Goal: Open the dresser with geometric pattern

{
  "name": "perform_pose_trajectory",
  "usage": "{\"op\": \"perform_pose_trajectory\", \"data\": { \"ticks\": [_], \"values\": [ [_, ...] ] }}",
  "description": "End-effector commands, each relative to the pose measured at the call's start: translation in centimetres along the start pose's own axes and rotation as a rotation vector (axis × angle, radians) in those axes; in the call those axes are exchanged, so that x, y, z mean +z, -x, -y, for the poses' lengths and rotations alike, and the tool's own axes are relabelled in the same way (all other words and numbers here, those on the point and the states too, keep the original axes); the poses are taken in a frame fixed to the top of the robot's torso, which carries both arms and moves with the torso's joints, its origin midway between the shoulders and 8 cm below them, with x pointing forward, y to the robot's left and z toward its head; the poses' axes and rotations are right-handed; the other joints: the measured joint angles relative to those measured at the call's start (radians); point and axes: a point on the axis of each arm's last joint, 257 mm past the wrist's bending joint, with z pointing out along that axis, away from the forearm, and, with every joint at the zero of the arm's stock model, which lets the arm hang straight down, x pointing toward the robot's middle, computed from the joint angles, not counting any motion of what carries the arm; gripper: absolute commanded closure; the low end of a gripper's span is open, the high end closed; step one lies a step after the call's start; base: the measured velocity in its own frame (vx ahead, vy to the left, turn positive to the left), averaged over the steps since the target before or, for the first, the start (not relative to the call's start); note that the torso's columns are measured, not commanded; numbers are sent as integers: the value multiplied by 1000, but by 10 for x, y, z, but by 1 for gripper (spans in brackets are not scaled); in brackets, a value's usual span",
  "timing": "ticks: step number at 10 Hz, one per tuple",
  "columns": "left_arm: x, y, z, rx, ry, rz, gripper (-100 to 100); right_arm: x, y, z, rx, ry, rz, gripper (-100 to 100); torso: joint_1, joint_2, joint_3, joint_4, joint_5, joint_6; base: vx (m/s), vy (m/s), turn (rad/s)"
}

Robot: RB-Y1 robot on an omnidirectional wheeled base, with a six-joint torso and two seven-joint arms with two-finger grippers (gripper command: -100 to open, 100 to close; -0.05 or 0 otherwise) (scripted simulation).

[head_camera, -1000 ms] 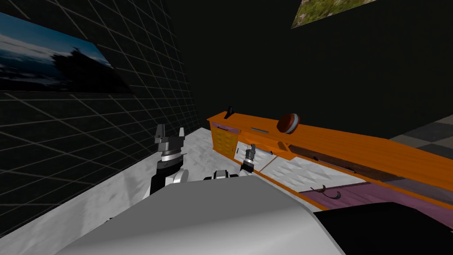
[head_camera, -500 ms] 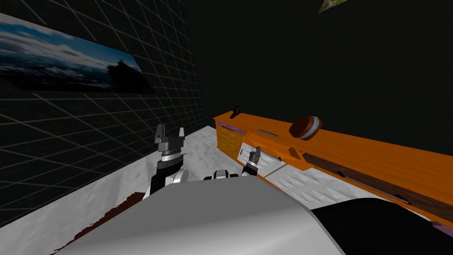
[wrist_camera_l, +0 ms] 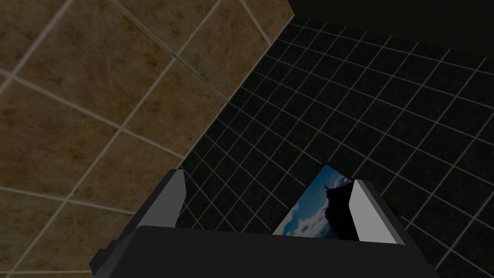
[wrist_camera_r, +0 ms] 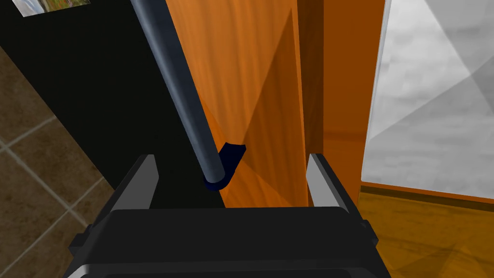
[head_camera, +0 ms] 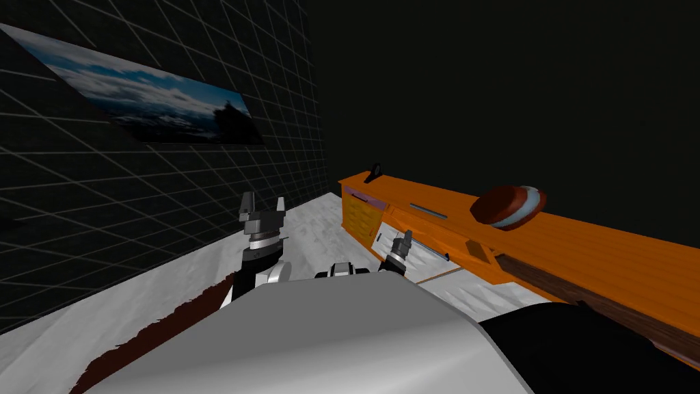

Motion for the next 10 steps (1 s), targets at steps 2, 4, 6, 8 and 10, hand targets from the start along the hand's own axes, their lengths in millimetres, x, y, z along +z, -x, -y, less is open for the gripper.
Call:
{"op": "perform_pose_trajectory", "data": {
  "ticks": [2, 4, 6, 8, 10],
  "values": [
    [0, 0, 0, 0, 0, 0, 0, 4, -22, 23, -45, -34, -49, -100, 2, 5, 2, 3, 4, 4, -3, -7, 162],
    [0, 0, 0, 0, 0, 0, 0, 1, -19, 17, -38, -2, -39, -100, 5, 10, 4, 7, 8, 2, -13, -18, 107],
    [0, 0, 0, 0, 0, 0, 0, -3, -18, 10, -42, 23, -32, 0, 5, 2, 1, 1, 2, -1, 8, 2, 19],
    [0, 0, 0, 0, 0, 0, 0, -7, -18, 4, -46, 42, -28, 0, 0, -5, -3, -3, -2, -3, 1, 2, 5],
    [0, 0, 0, 0, 0, 0, 0, -9, -18, 0, -48, 53, -27, 0, -2, -8, -4, -5, -5, -5, 0, 0, 0]
  ]
}}
